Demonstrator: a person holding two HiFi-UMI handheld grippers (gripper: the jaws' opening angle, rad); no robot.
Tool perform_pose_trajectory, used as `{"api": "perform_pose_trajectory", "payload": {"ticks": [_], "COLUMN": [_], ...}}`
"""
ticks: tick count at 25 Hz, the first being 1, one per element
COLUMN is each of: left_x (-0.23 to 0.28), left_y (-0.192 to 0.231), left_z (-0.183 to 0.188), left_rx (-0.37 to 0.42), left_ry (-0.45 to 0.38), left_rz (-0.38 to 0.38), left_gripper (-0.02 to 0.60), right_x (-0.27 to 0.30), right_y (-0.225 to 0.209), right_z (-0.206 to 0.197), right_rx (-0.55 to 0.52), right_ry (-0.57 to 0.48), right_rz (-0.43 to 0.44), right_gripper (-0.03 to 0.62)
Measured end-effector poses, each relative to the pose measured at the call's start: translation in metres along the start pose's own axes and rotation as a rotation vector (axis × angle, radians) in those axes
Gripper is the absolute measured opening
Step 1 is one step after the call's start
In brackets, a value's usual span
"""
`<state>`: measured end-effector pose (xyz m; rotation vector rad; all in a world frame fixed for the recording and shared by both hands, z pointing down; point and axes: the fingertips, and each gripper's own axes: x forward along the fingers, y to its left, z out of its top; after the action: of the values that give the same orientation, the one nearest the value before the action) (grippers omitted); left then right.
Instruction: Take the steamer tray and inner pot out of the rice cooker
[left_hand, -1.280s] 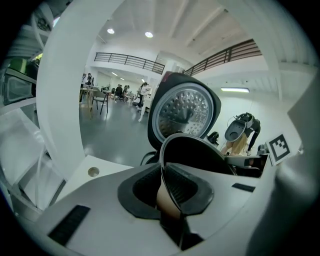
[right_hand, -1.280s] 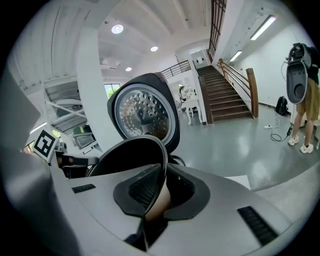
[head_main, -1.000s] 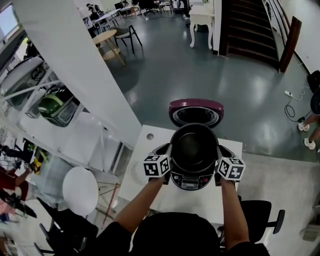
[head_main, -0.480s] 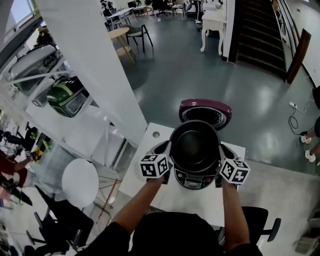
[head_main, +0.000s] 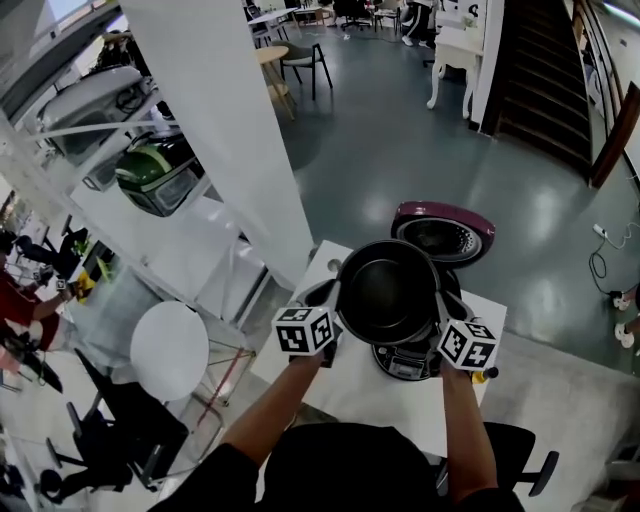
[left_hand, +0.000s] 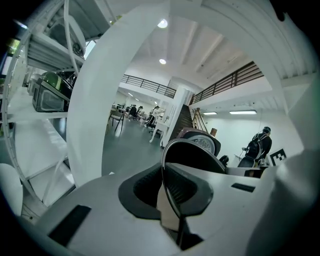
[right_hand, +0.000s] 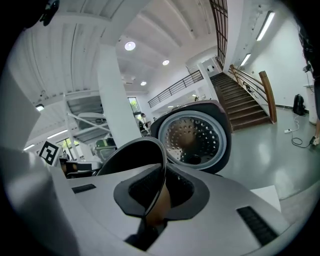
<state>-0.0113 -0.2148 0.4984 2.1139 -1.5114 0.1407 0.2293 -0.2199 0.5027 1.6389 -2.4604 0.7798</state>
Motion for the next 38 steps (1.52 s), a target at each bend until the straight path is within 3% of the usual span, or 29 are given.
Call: {"api": "perform_pose_trajectory", "payload": {"ticks": [18,34,38], "left_x": [-0.054,-0.068,-0.069], "left_y": [0.137,0.228,0.244], "left_z": [-0.004,-0.057,-0.074], "left_rx": [-0.056,-0.084,-0.092], "left_ry": [0.053,0.175,0.213], "left_rz": [0.068,0.065,0.063], "left_gripper": [0.021,0.021,0.021], "right_x": [0.068,0.110,0.116], "right_y": [0.120,0.165,0.170], "right_z": [-0.051,-0.137,-0.163], "right_rx": [-0.022,0.009,-0.026], "right_ry": [0.103,0.239,0.279], "right_rz": [0.047,-0.023,-0.043], "right_gripper": [0.021,0.021,0.023]}}
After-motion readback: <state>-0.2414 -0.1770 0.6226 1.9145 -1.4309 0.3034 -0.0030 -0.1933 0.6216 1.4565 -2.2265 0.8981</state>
